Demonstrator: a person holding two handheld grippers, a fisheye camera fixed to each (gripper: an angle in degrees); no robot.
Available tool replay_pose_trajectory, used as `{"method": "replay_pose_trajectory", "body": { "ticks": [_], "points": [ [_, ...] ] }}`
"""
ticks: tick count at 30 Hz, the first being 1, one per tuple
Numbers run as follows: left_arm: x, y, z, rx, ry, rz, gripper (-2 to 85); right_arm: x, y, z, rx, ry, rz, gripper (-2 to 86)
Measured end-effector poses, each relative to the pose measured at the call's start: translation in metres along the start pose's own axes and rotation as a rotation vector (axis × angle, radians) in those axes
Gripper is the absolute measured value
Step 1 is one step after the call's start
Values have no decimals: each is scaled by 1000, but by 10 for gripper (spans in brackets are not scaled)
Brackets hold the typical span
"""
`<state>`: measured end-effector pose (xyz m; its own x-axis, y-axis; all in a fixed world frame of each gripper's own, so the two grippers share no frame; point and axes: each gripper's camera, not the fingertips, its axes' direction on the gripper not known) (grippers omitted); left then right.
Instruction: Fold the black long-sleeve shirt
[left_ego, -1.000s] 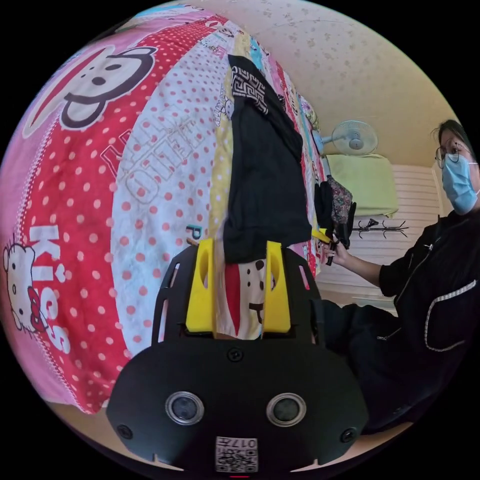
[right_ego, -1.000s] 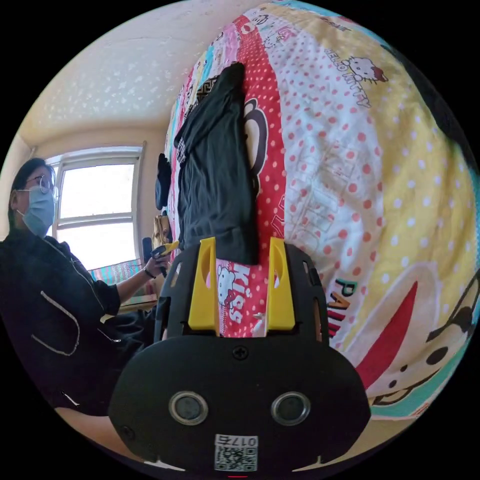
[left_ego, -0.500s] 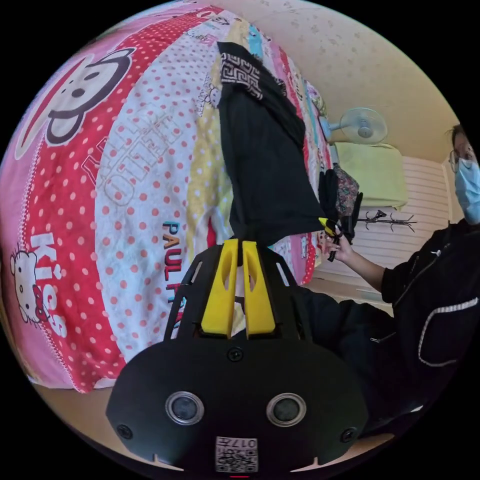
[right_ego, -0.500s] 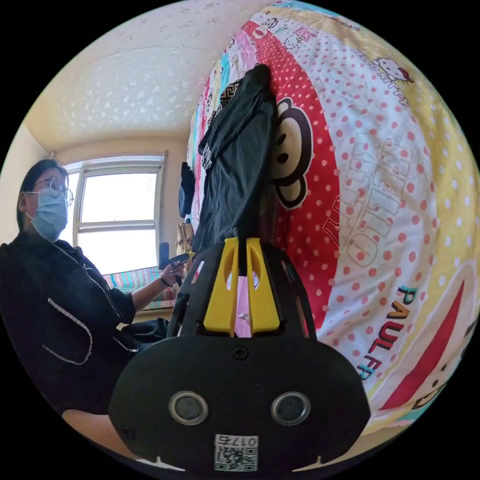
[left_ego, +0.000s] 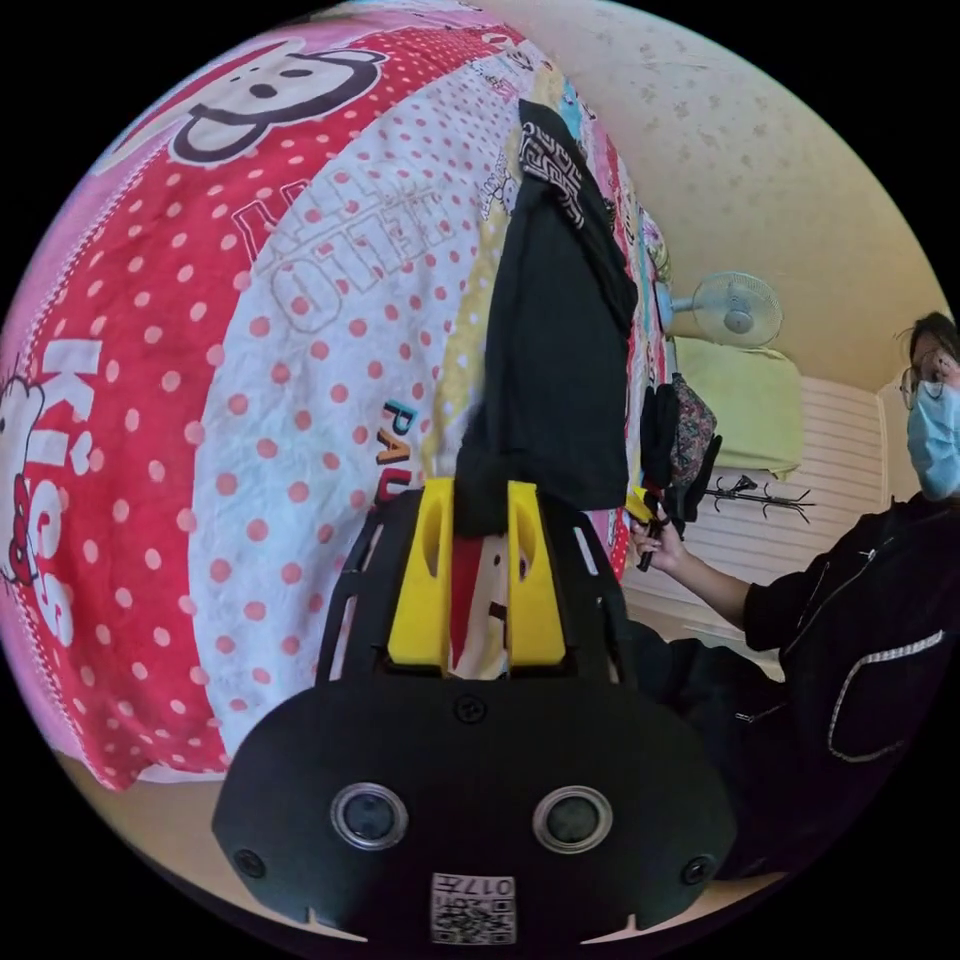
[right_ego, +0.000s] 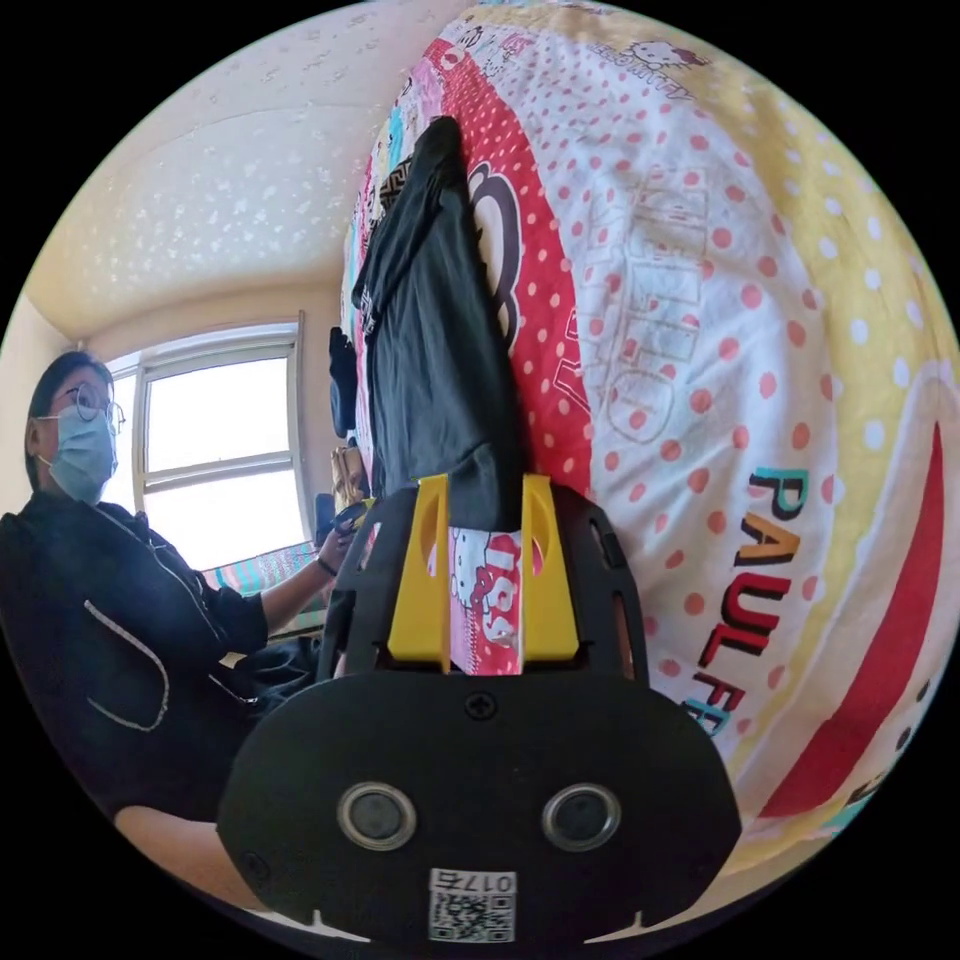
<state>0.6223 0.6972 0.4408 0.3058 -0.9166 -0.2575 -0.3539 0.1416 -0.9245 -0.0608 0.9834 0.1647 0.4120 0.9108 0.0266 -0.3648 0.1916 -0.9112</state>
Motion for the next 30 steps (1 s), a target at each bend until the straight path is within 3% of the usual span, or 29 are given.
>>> {"method": "replay_pose_trajectory", "body": {
  "ticks": [8,16,22,27,30],
  "points": [
    [-2,11,3,11,-71,-98,11,-2,5,-4,-10,44,44,35],
    [58,49,-47,77,-80,17,-3,-46,11,-54,-42,-24,4,28],
    [89,139,-67,-8,-92,-11,-3,-74,83,-95,-159,7,63,26],
    [85,251,-61,-31,-72,-193,-3,-64,156,-132,-138,0,216,25],
    [71,276,-40,-19,-52,-275,-3,-35,174,-124,-151,-18,316,25]
  ]
}}
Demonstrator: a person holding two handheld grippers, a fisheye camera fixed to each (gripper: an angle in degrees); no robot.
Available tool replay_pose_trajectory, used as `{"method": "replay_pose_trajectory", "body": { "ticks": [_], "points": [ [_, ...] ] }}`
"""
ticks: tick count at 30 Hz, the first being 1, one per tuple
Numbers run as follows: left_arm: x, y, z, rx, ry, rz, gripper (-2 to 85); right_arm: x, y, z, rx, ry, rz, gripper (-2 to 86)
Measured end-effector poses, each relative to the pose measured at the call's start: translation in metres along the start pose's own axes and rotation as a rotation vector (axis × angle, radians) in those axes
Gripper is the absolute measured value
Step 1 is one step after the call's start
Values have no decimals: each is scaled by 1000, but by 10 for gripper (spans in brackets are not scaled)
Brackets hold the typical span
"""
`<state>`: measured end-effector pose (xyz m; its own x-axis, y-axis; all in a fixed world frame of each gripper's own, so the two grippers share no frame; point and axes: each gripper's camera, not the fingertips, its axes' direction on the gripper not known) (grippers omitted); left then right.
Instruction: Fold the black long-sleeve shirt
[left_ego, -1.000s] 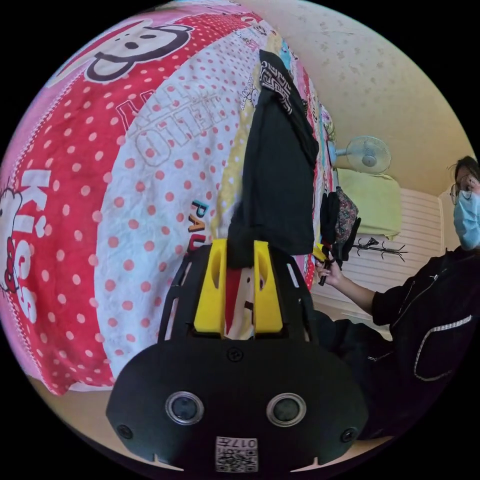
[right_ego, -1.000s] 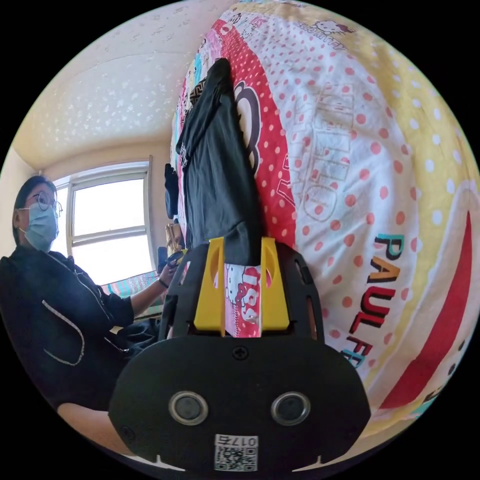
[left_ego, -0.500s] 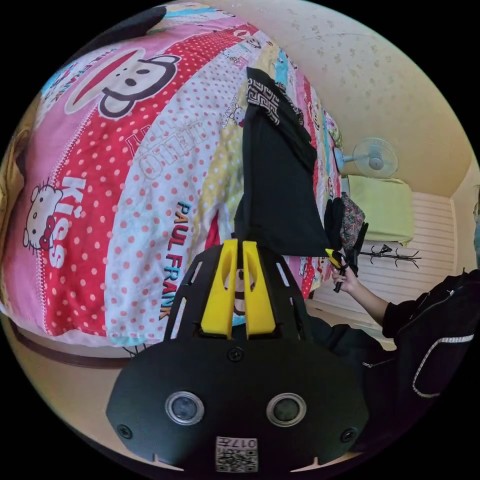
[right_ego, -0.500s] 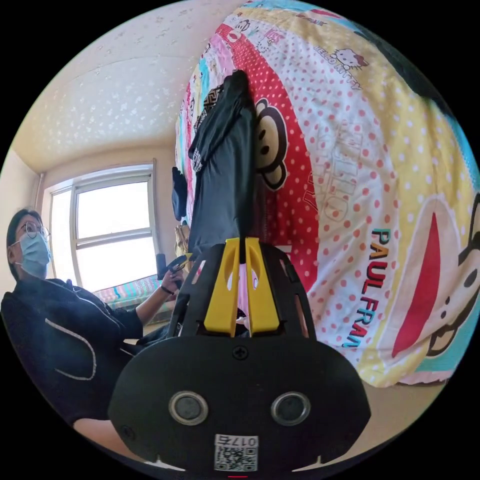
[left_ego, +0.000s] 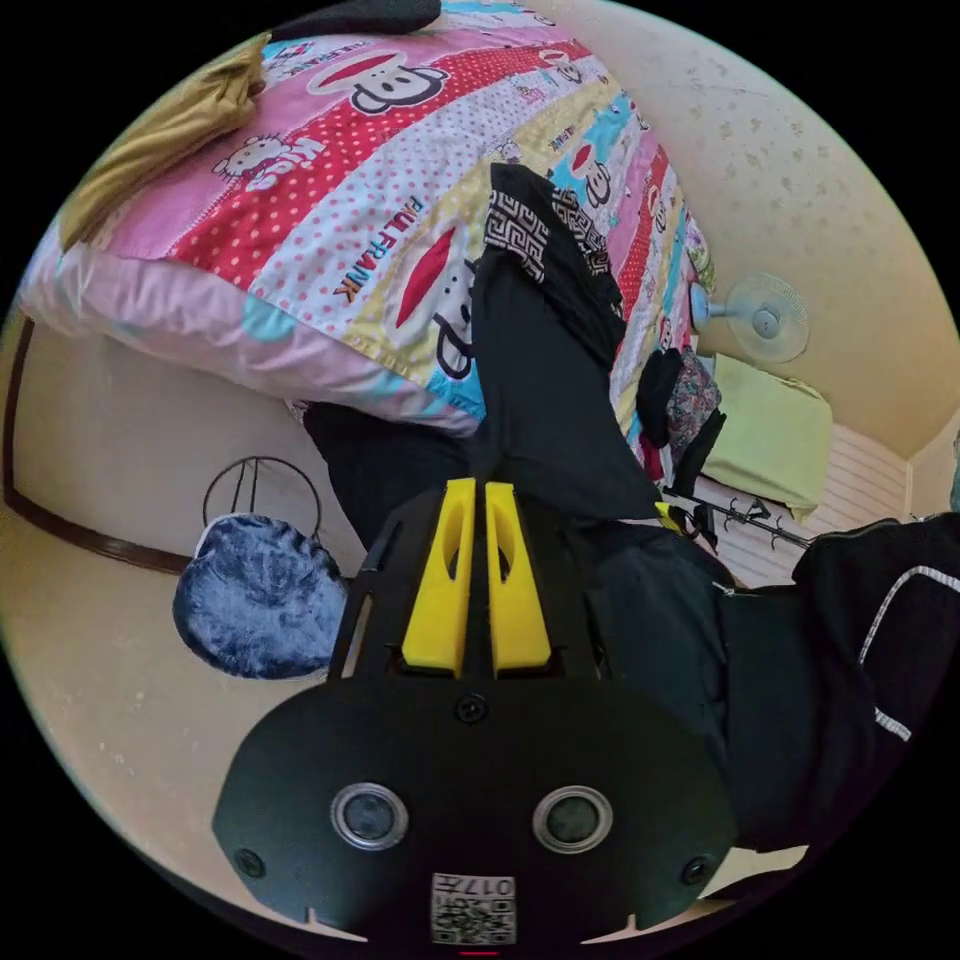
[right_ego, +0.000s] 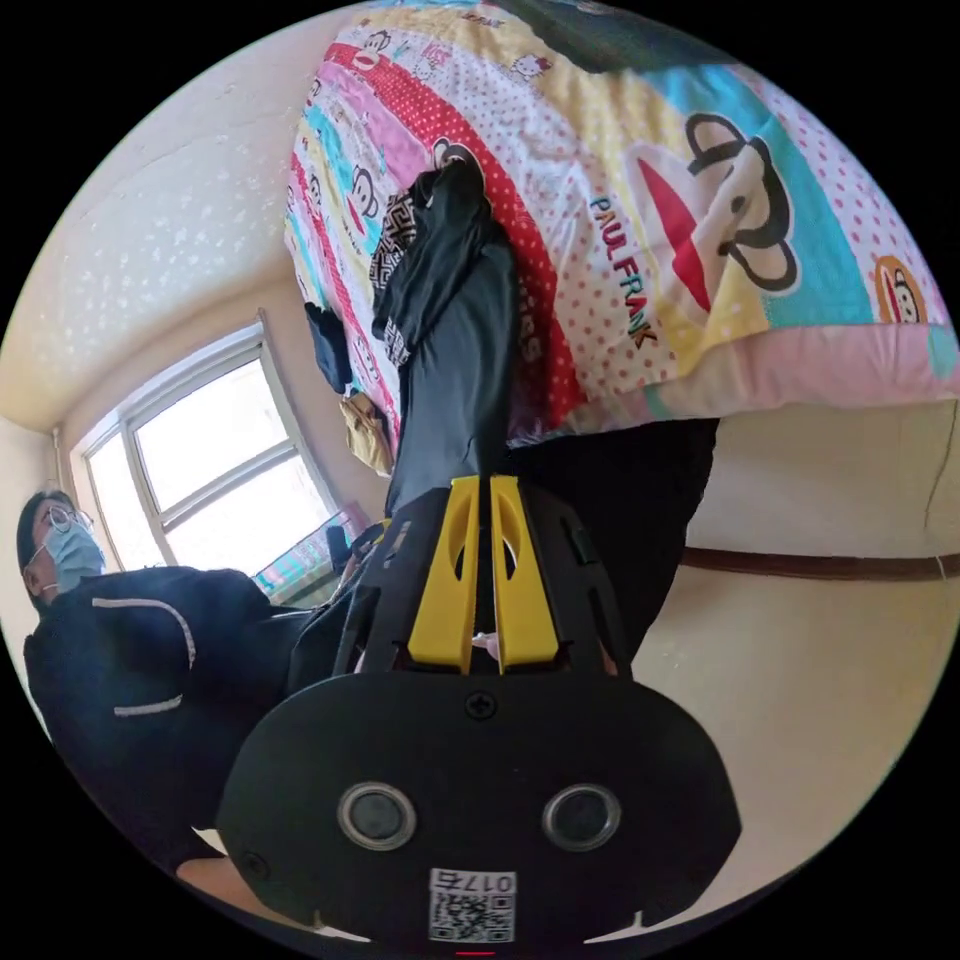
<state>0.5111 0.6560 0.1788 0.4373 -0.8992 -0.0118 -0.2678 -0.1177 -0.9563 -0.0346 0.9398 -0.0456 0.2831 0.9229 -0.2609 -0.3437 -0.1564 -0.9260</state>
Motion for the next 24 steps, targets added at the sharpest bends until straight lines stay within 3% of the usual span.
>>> {"method": "replay_pose_trajectory", "body": {
  "ticks": [5,12,20,24],
  "points": [
    [12,-51,-4,117,111,63,-3,-10,-54,0,188,-304,-24,25],
    [29,-226,-15,244,373,122,0,-74,-192,3,300,-456,-158,28],
    [17,-392,61,247,382,76,23,-66,-324,66,499,-554,-21,49],
    [-13,-416,91,360,696,41,84,-42,-327,86,624,-748,11,107]
  ]
}}
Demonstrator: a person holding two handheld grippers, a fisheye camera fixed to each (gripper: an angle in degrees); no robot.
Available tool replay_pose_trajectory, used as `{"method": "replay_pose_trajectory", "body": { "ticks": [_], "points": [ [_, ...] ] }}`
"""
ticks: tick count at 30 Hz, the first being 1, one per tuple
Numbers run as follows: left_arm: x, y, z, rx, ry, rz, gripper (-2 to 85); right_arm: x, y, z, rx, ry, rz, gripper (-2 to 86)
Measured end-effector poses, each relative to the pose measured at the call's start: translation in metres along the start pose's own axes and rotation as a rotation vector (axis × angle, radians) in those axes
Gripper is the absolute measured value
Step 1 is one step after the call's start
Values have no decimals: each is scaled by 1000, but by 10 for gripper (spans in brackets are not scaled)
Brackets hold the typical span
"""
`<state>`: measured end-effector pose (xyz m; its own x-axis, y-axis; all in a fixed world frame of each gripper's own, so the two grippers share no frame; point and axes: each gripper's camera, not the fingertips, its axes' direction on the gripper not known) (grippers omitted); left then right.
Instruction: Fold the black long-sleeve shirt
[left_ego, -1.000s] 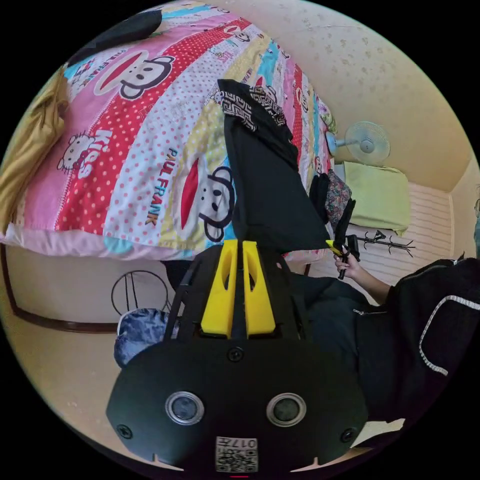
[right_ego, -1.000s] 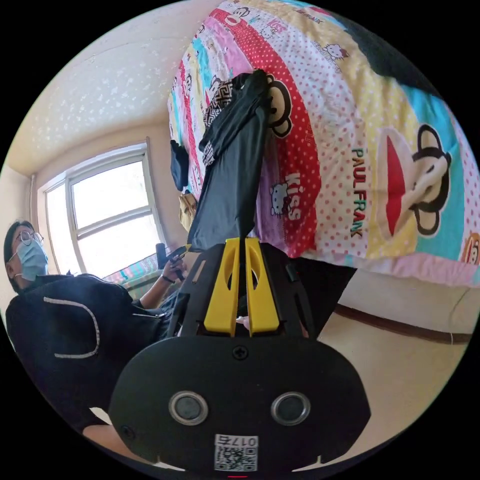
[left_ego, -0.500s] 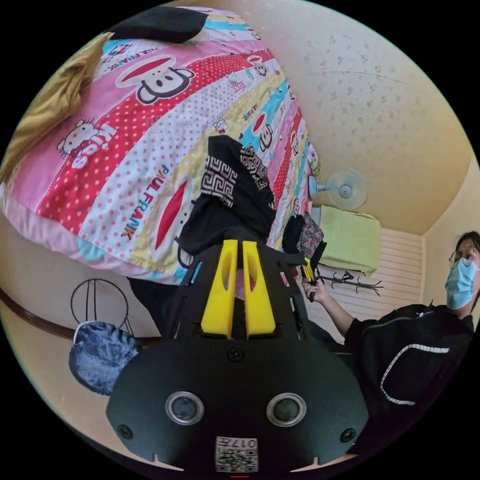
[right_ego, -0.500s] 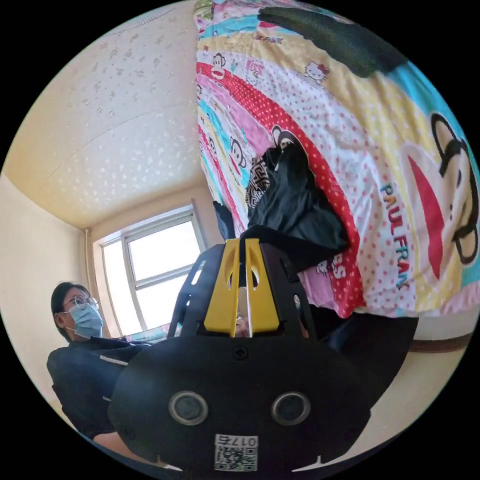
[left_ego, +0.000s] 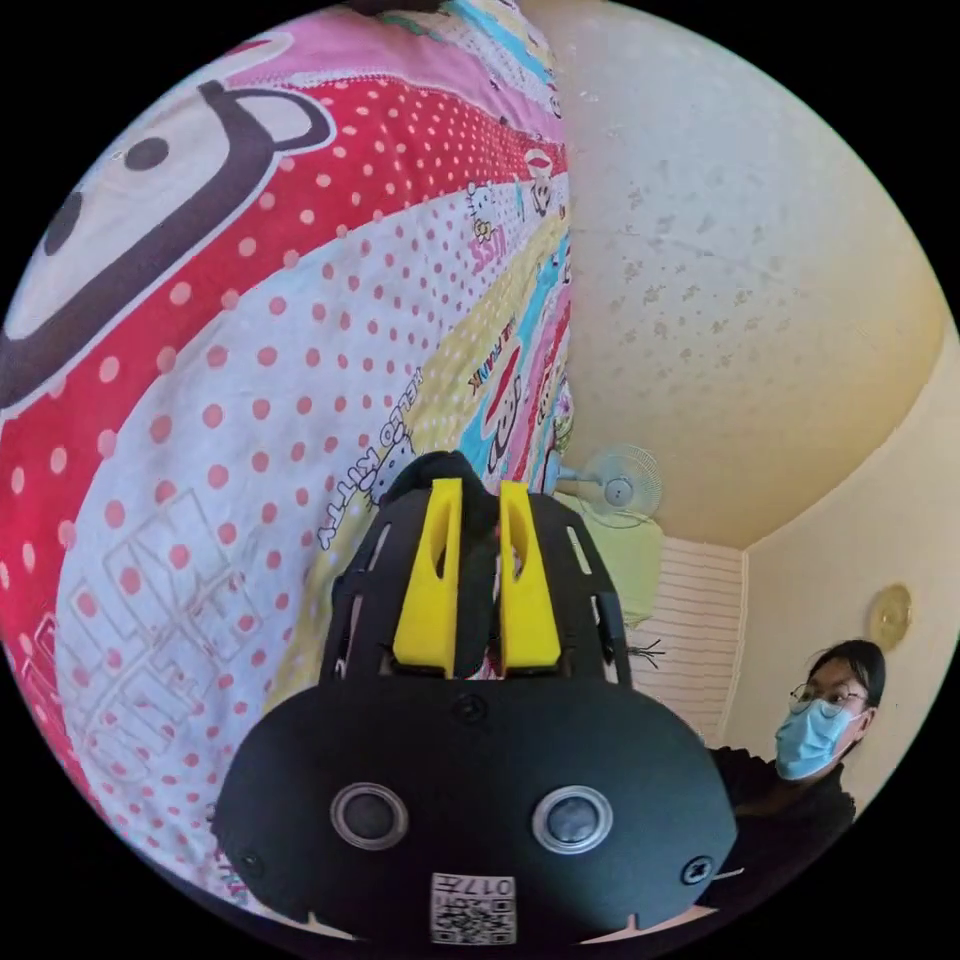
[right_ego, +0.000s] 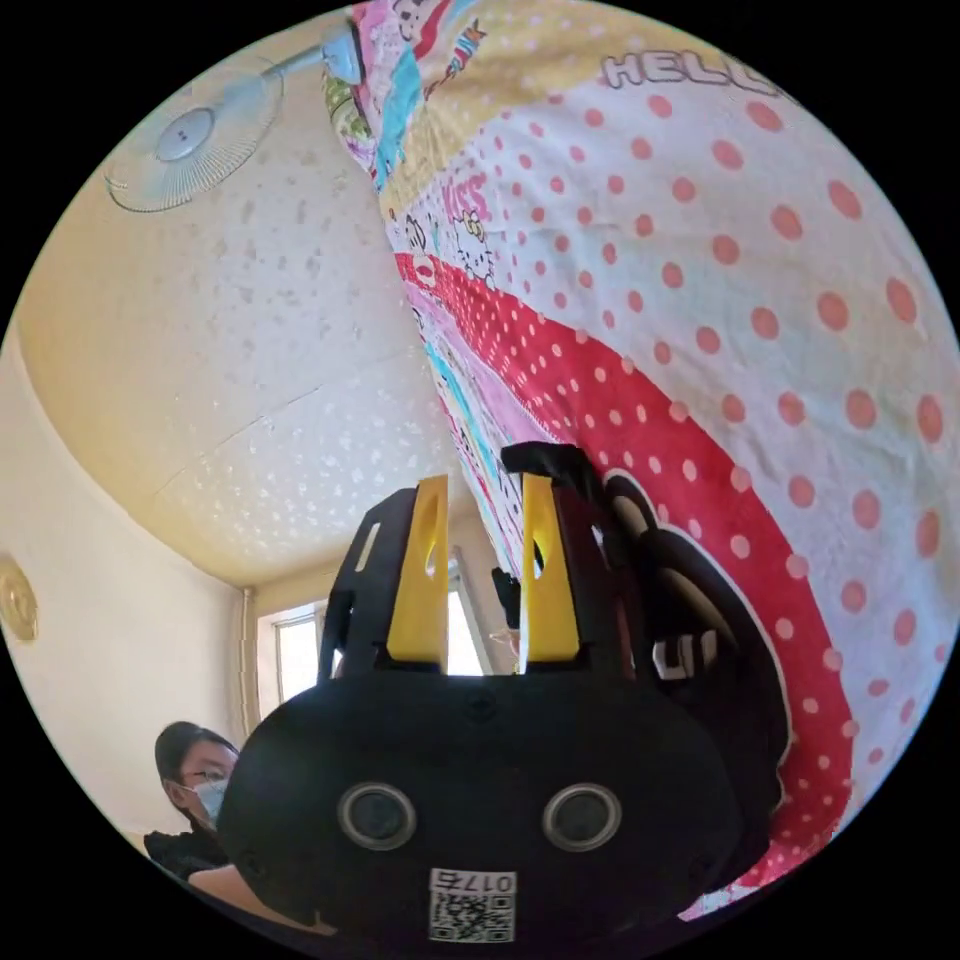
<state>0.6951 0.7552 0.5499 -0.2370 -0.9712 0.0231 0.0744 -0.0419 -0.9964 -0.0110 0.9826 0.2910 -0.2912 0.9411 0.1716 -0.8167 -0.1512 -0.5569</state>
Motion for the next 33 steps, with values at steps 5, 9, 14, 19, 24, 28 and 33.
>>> {"method": "replay_pose_trajectory", "body": {
  "ticks": [5,9,14,19,24,28,33],
  "points": [
    [24,7,-31,83,51,181,120,-45,18,-18,-230,151,-284,121],
    [50,54,-34,-183,-284,343,110,-81,76,-34,-450,533,-556,104],
    [37,130,-11,-445,-534,352,108,-73,148,-33,-663,863,-735,104],
    [21,163,-4,-456,-543,291,104,-64,160,-19,-699,873,-726,78],
    [28,169,3,-406,-493,286,45,-78,168,-9,-701,841,-732,36],
    [49,172,-4,-390,-471,315,36,-101,166,-14,-689,768,-668,20],
    [90,196,-33,-365,-335,499,33,-136,170,-38,-630,699,-645,13]
  ]
}}
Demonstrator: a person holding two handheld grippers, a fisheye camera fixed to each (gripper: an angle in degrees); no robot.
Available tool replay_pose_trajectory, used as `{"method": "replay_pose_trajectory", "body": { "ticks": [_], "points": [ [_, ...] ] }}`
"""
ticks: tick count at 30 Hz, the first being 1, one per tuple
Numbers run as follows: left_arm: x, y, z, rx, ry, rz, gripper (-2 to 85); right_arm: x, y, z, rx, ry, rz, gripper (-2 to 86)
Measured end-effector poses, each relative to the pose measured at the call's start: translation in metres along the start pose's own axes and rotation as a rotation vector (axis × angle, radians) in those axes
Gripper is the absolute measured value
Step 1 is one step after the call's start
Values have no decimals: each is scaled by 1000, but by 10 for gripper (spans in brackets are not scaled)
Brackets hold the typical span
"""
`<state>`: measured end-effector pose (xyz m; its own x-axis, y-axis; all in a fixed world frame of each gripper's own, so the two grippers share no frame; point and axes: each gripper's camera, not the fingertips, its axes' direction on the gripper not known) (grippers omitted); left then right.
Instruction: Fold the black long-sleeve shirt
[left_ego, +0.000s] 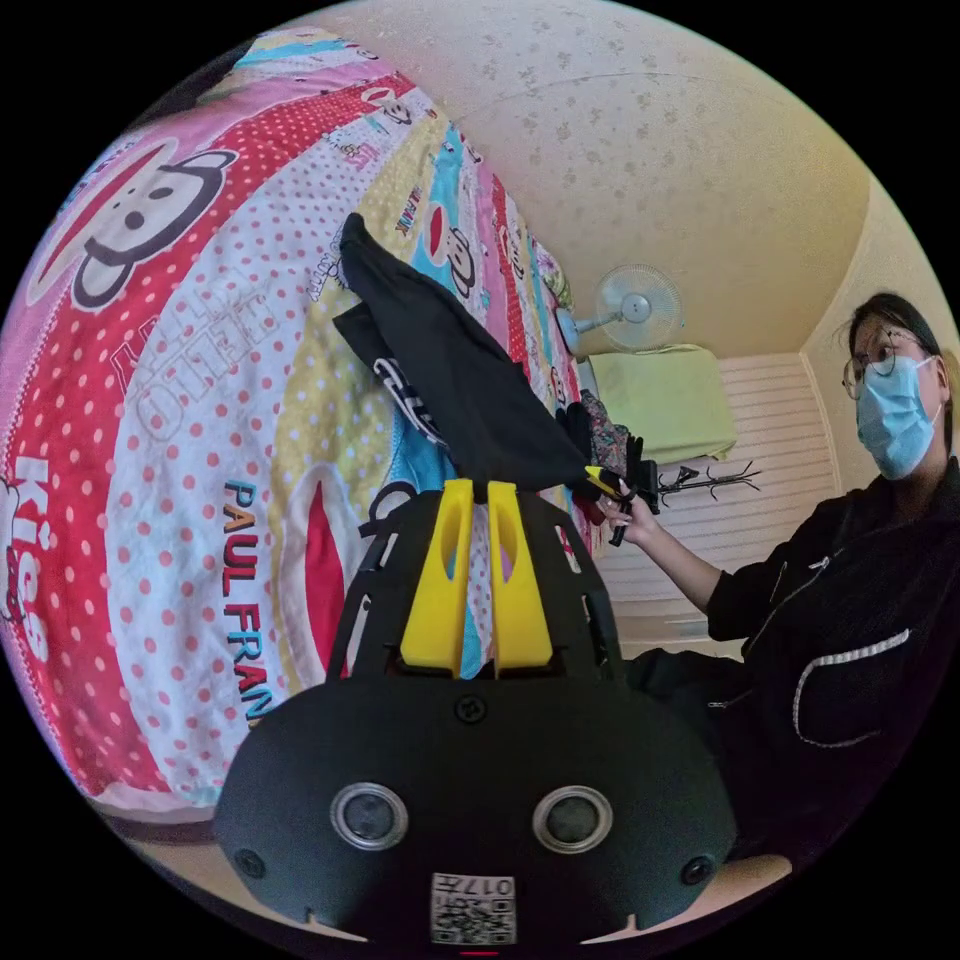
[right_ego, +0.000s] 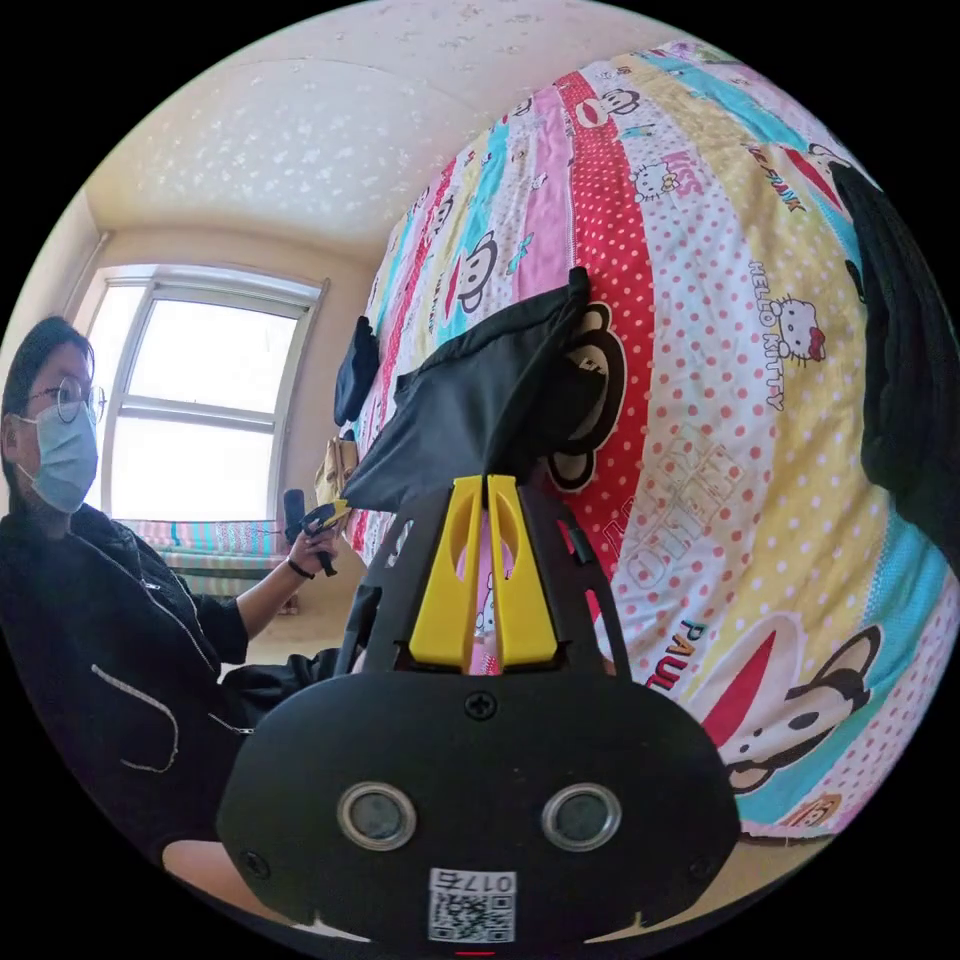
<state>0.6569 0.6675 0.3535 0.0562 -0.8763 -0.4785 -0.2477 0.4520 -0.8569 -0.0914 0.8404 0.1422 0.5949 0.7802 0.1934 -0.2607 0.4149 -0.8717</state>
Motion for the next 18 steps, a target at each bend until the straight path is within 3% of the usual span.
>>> {"method": "replay_pose_trajectory", "body": {
  "ticks": [3,7,10,15,18],
  "points": [
    [-9,28,-4,-4,-34,-2,33,8,12,-11,15,-8,50,12],
    [-46,67,13,-59,-45,-146,35,50,31,20,-147,73,189,19],
    [-52,85,18,-84,-56,-208,34,59,30,35,-140,-15,242,32],
    [-38,118,-29,151,-75,-317,93,11,-6,20,15,23,218,97],
    [-31,122,-37,194,-57,-328,110,-64,-57,29,-14,77,-7,116]
  ]
}}
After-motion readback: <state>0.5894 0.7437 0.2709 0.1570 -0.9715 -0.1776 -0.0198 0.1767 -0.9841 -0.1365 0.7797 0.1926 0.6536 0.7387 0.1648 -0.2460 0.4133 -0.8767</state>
